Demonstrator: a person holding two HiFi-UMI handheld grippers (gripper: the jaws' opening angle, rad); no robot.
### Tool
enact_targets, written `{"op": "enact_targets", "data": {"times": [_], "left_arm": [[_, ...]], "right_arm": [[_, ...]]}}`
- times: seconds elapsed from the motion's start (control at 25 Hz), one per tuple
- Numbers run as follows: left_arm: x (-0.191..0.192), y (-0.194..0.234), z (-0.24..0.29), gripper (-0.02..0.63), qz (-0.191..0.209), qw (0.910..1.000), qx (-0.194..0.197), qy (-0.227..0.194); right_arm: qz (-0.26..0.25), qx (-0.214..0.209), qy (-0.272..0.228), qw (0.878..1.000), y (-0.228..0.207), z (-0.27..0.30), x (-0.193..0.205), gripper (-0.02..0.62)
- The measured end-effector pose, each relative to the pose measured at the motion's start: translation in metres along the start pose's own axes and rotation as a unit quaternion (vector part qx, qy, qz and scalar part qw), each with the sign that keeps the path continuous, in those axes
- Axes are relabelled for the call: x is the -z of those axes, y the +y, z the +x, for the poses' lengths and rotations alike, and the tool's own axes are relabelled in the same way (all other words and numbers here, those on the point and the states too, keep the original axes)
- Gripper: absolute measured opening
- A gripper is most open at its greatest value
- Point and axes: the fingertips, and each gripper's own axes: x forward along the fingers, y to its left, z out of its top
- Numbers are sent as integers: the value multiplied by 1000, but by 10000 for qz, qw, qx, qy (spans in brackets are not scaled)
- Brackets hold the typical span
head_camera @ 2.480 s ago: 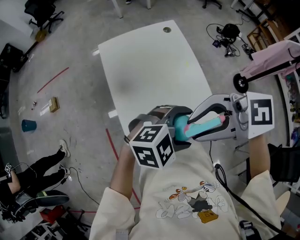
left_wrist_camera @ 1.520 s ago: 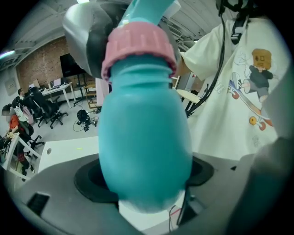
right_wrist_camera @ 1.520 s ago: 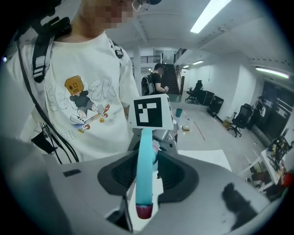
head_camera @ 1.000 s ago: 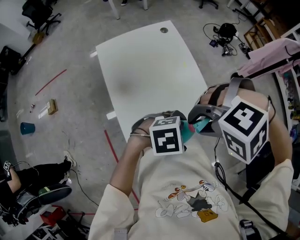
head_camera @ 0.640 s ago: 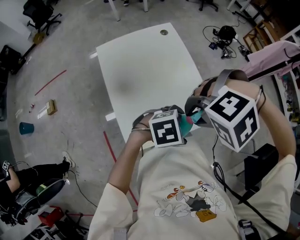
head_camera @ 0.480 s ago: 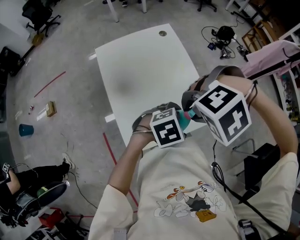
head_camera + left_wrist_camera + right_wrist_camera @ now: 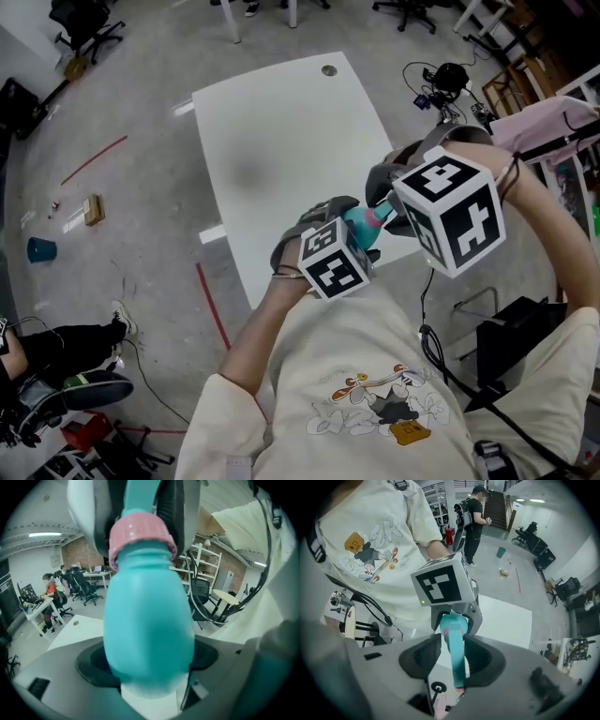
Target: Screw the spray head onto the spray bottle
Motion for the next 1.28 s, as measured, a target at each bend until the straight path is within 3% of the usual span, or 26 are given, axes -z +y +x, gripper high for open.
{"op": "enact_targets", "data": {"times": [0.16, 0.28, 0.4, 0.52, 0.68, 0.8, 0.88, 1.04, 1.2, 1.28], "left_arm": [[-5, 9, -10, 417, 36, 9989, -227, -405], [-13, 7, -22, 417, 44, 9967, -130, -799], [-18, -6, -34, 417, 420, 9930, 261, -1071], [-24, -22, -44, 417, 811, 9851, 696, -1346], [-38, -30, -53, 417, 694, 9790, 932, -1674], [-42, -28, -57, 418, 669, 9791, 896, -1699], [-41, -26, -58, 418, 686, 9794, 872, -1686], [-40, -26, -59, 417, 716, 9795, 888, -1658], [-40, -27, -58, 417, 691, 9800, 908, -1632], [-39, -25, -59, 418, 578, 9805, 931, -1630]], "right_arm": [[488, 113, -964, 9941, -11, -21, -14, 191], [845, 129, -2051, 9750, -17, -44, -20, 206], [1083, -156, -3218, 9405, -13, -64, -22, 211], [1223, -465, -4010, 9067, -8, -71, -27, 216], [1262, -247, -4673, 8747, -6, -63, -40, 216], [1440, -150, -5270, 8374, -6, -66, -50, 216], [1546, -158, -5501, 8205, -8, -66, -50, 215], [1552, -330, -5687, 8071, -8, -66, -49, 213], [1541, -349, -5724, 8046, -11, -65, -52, 206], [1529, -293, -5719, 8054, -12, -65, -54, 143]]}}
